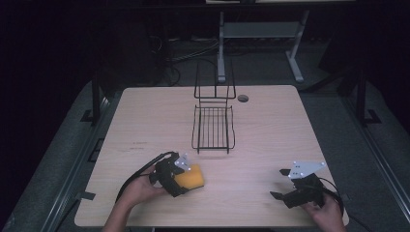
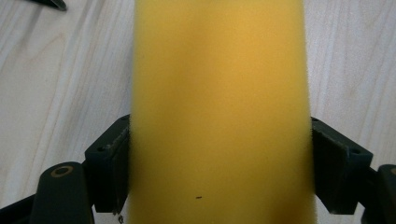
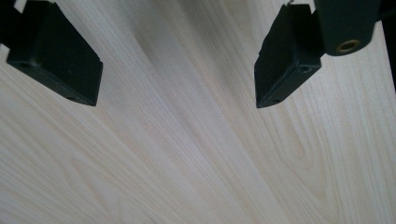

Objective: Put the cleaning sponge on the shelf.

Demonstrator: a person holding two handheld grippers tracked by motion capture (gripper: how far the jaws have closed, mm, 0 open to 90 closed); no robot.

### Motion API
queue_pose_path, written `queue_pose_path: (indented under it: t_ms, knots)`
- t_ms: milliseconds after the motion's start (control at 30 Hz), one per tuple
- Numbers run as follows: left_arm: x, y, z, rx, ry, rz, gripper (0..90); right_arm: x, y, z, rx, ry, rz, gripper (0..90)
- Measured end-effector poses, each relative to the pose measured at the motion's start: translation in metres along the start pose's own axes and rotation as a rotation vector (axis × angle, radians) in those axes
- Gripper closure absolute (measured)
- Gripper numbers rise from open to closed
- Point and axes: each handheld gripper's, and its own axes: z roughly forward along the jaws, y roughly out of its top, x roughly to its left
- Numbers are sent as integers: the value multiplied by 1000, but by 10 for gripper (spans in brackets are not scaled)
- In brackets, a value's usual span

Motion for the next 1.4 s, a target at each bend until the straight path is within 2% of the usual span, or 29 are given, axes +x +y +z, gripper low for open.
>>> queue_pose_path:
  t_ms: [600, 700, 967, 1400]
  knots:
    - [0, 2, -6, -15, -3, 14, 220, 0, 0, 1, 5, 6, 2, 151]
    - [0, 3, -7, -32, -8, 7, 220, 0, 0, 1, 4, 4, 0, 151]
    - [1, 3, -8, -36, -17, 3, 220, 0, 0, 2, 9, 9, -3, 151]
    - [6, 23, -19, -28, -4, 43, 220, -1, 1, 4, 6, 20, -3, 151]
